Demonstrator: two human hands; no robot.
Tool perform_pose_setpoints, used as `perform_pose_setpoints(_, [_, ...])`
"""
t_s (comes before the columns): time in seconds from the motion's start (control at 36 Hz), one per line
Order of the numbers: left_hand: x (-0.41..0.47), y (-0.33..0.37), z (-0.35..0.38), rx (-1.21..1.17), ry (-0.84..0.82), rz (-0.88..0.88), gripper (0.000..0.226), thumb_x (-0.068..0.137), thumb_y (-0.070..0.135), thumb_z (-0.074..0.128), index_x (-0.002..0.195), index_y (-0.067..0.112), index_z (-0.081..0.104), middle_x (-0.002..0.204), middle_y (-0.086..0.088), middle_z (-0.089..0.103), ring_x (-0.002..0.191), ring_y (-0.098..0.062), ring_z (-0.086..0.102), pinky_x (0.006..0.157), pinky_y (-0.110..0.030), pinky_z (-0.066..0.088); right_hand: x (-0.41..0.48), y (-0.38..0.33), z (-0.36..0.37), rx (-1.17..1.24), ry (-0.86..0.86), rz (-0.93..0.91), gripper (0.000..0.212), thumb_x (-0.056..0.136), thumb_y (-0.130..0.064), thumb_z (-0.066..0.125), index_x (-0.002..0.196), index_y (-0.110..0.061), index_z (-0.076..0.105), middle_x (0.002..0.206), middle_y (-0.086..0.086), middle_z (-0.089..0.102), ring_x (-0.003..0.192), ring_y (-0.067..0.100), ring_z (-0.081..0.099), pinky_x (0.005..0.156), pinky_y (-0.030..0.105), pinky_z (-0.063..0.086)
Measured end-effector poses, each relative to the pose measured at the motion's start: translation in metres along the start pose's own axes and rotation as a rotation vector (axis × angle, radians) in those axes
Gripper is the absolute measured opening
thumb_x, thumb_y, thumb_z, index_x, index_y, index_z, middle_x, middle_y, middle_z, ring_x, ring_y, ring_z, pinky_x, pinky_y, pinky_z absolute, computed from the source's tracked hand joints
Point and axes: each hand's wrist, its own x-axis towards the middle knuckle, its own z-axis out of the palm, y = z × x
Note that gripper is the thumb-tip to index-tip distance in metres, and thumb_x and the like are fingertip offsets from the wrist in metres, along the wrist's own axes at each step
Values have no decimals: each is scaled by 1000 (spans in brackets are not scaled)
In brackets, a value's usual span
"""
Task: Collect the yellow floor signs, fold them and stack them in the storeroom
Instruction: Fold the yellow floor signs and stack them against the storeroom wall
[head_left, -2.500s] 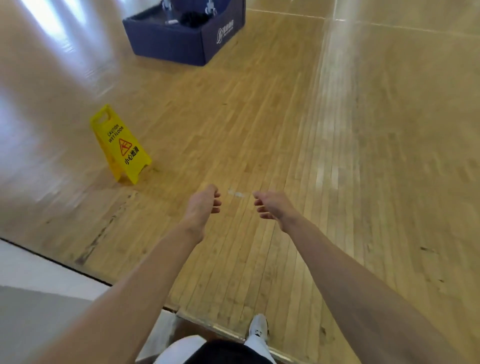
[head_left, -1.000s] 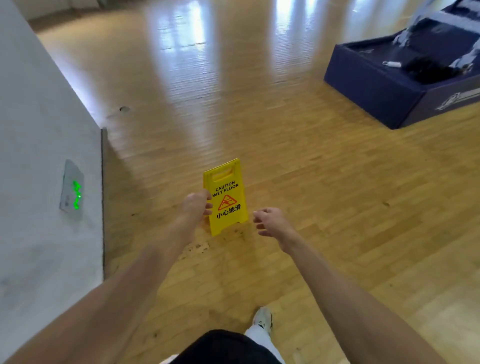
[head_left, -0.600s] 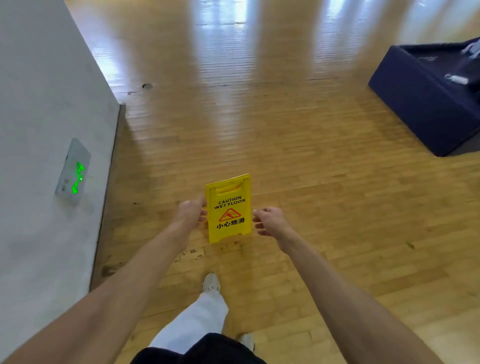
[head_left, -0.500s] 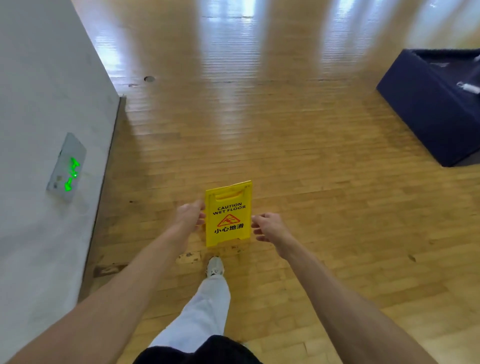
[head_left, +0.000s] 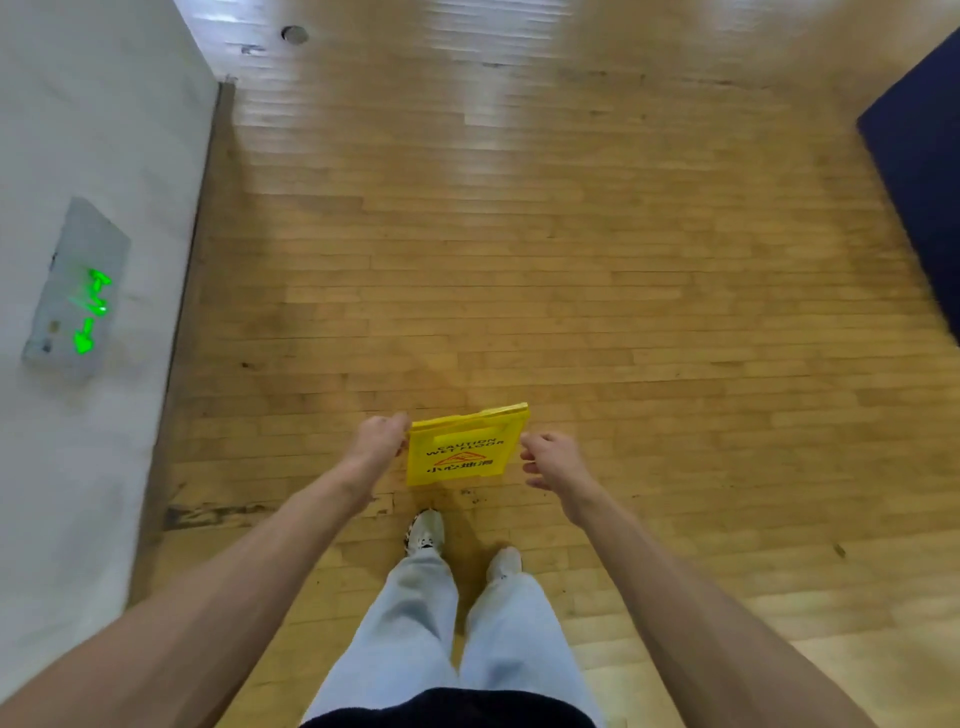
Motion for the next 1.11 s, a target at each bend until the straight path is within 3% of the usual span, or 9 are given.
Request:
perform_pose_setpoints(0.33, [119,-25,31,30,79,-219,45,94,34,43,129,7,52,132,-12,54,111,-25,50,79,-32,37,141,4,-2,-252,78,46,63,96,-40,53,147,-7,35,146,13,48,132,29,47,102,35,38])
perform_pose_setpoints(0.47, [159,-48,47,-94,45,-305,74,81,51,52,142,13,39,147,-8,42,131,-28,42,101,-39,34,186,18,9,-296,-10,90,76,94,-50,52,152,-8,27,154,13,39,141,32,38,114,42,33])
perform_pose_setpoints(0.53, [163,-50,55,-266,36,-345,90,67,57,57,143,14,38,151,-14,38,128,-28,45,102,-41,35,195,21,13,-313,-49,96,72,94,-51,52,148,-7,35,150,12,45,138,30,42,111,39,35])
perform_pose_setpoints(0.69, [171,-53,74,-443,70,-354,63,88,41,54,144,13,42,155,-15,30,145,-32,24,117,-43,19,211,25,11,-265,-111,81,24,94,-38,59,110,-19,62,98,-2,56,95,18,48,80,28,38])
perform_pose_setpoints(0.78, [167,-47,74,-467,93,-361,63,86,39,56,142,12,44,155,-18,30,144,-34,24,117,-44,19,206,23,8,-271,-123,86,29,90,-45,61,100,-18,62,91,2,55,81,19,47,78,30,38])
perform_pose_setpoints(0.83, [161,-44,71,-496,107,-370,61,81,40,58,134,9,52,149,-19,40,137,-35,36,114,-43,24,205,22,8,-292,-118,75,29,90,-48,60,93,-19,58,88,3,54,84,22,47,78,31,37])
perform_pose_setpoints(0.89, [153,-40,65,-524,132,-352,29,83,38,58,99,14,62,115,-16,55,95,-25,54,92,-34,37,200,16,8,-324,-122,60,27,91,-48,58,93,-22,52,91,3,55,91,24,50,80,31,37])
perform_pose_setpoints(0.94, [145,-36,58,-572,176,-354,18,89,33,54,77,20,51,84,-5,46,68,-14,37,67,-28,30,191,7,9,-345,-129,34,30,92,-49,57,95,-20,53,97,4,56,94,23,51,81,30,37])
perform_pose_setpoints(1.11, [102,-32,35,-681,262,-323,23,89,32,55,71,21,45,73,1,35,66,-11,30,61,-27,26,157,-20,20,-408,-204,-42,51,90,-56,56,106,-8,61,92,2,57,88,19,53,74,33,41])
